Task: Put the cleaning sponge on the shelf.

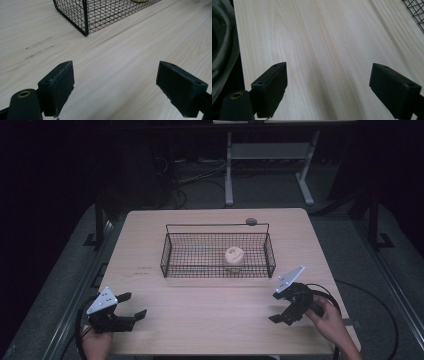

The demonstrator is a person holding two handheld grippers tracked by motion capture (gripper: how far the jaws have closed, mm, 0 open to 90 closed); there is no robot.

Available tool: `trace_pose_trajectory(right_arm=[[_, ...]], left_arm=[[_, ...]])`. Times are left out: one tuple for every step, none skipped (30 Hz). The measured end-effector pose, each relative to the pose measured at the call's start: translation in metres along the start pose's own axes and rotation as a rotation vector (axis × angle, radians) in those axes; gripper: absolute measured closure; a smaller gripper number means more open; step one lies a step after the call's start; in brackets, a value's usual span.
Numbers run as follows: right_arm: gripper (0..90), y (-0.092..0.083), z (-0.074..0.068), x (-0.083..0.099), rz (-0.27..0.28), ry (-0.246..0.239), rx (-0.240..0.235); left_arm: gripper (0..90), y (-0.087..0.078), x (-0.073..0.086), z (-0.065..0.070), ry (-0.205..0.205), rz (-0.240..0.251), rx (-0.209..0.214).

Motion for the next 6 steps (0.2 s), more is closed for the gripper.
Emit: trace_pose_trajectory(right_arm=[[14.6, 0.0006, -0.0006, 0.0007, 0.002, 0.0, 0.001], [14.6, 0.001, -0.0014, 0.0014, 0.003, 0.001, 0.0], [14.6, 0.0015, -0.0025, 0.0021, 0.007, 0.002, 0.0], [14.6, 0.0019, -0.0034, 0.0029, 0.01, 0.002, 0.001], [14.6, 0.0023, -0.004, 0.0037, 0.011, 0.002, -0.004], [14.6, 0.0028, -0.0046, 0.0044, 0.012, 0.004, 0.002]], left_arm=[[13.7, -0.0002, -0.0001, -0.0001, 0.002, -0.002, 0.0], [13.7, 0.0, -0.0001, 0.0, 0.0, 0.001, 0.0], [13.7, 0.0, -0.0001, -0.0003, 0.001, 0.0, 0.0], [13.7, 0.0002, 0.0, -0.0004, 0.0, 0.0, 0.0], [13.7, 0.0003, 0.0, -0.0009, 0.0, -0.002, 0.0], [13.7, 0.0004, 0.0, -0.001, -0.002, -0.002, -0.001]])
Point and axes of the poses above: each handheld gripper's, and its own axes: y roughly forward along the jaws, x roughly out of its underside, z roughly to its right, the point moved 2 cm from there along y, roughly forward along the jaws, and after that the axes turned 13 degrees about -z, right-handed, at the moved point
